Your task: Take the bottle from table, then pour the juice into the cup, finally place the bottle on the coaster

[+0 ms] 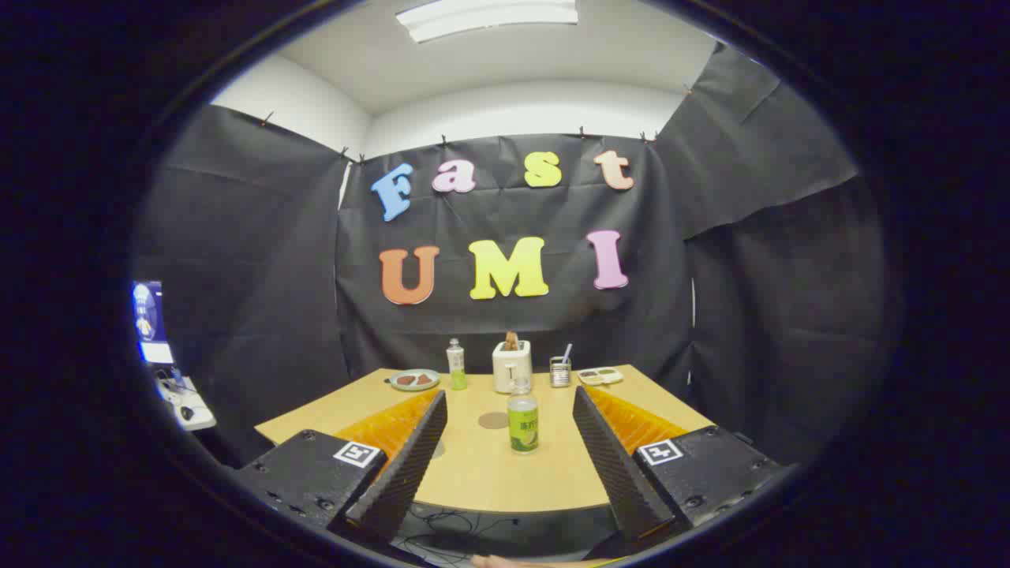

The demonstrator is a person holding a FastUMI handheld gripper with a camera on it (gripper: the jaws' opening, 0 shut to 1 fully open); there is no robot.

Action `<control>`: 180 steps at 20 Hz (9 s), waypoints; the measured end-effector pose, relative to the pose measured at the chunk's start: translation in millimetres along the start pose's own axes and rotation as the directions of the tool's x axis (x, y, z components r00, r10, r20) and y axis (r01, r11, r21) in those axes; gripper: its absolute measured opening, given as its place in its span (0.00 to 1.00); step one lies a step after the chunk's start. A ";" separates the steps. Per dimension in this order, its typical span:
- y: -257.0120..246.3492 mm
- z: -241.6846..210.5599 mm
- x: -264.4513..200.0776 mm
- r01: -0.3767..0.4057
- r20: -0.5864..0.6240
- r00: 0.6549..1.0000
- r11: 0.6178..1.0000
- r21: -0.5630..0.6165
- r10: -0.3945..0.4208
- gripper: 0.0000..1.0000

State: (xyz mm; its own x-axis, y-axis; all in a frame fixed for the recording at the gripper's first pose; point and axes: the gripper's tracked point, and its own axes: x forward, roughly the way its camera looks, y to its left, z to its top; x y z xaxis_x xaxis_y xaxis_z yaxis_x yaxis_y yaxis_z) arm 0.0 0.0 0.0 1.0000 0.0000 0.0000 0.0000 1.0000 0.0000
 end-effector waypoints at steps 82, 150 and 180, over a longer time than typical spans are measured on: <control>-40.8 -158.2 353.8 0.088 -0.287 0.951 0.990 -0.111 -0.117 1.00; 74.9 -79.8 320.0 0.052 0.125 0.929 -0.211 -0.976 -0.349 0.78; 79.6 -45.7 326.7 -0.004 0.142 0.934 -0.405 -0.914 -0.329 0.78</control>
State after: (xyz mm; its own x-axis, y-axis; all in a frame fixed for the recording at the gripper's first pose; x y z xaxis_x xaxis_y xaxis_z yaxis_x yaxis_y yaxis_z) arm 326.7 79.6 -45.7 0.9336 -0.3289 0.1420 -0.0037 -0.4051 -0.9143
